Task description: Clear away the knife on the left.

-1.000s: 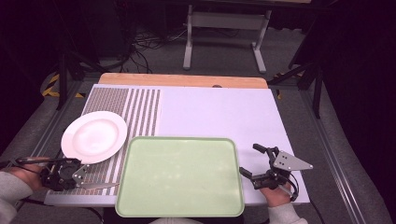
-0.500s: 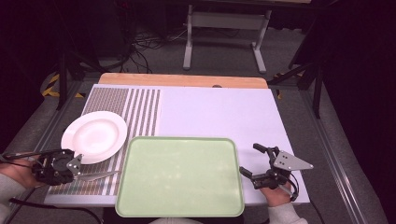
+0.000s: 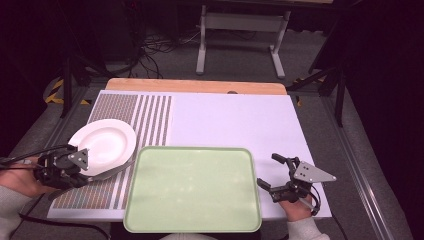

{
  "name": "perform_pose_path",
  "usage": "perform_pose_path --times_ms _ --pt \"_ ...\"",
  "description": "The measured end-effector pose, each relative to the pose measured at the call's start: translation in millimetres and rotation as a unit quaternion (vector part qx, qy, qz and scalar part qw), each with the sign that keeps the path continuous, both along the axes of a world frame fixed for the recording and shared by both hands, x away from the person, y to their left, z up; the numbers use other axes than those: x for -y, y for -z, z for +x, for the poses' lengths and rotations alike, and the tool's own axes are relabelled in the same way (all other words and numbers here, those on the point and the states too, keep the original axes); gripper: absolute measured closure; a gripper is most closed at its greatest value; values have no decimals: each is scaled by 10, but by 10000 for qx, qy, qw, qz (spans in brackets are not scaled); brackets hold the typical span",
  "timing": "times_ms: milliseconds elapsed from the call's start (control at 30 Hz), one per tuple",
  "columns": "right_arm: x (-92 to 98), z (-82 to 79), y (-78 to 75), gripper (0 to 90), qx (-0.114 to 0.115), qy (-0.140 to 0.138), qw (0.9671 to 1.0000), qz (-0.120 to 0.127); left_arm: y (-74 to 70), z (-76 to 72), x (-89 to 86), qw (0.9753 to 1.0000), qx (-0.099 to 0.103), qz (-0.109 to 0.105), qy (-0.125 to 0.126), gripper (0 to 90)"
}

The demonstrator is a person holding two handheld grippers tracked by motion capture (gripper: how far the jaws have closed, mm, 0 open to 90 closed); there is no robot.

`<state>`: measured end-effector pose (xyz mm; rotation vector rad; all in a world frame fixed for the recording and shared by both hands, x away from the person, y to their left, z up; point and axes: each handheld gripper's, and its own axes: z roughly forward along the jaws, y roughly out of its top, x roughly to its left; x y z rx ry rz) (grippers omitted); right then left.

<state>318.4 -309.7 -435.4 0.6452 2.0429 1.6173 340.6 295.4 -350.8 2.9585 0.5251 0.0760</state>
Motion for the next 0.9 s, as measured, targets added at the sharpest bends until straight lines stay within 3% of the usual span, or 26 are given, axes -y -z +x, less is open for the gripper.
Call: perform_pose_path --times_ms 133,300,433,467,500,833,900 --pt "1 0 -1 23 0 6 10000 -2 -73 21 63 9993 -132 -273 -216 801" --pt "3 0 -1 24 -1 9 10000 3 -156 42 153 9972 -150 -566 -469 802" --pt "7 5 2 23 -8 11 10000 11 -191 65 217 9930 -225 -936 -688 801" --pt "7 6 1 24 -6 8 10000 13 -197 70 247 9908 -272 -1071 -787 801" --pt "7 6 1 24 -6 8 10000 13 -197 70 247 9908 -272 -1071 -787 801" --pt "12 1 0 23 7 27 10000 16 -192 97 493 9825 -454 -1541 -940 801" --pt "15 -1 -1 23 7 31 10000 15 -162 104 544 9826 -455 -1541 -932 801"
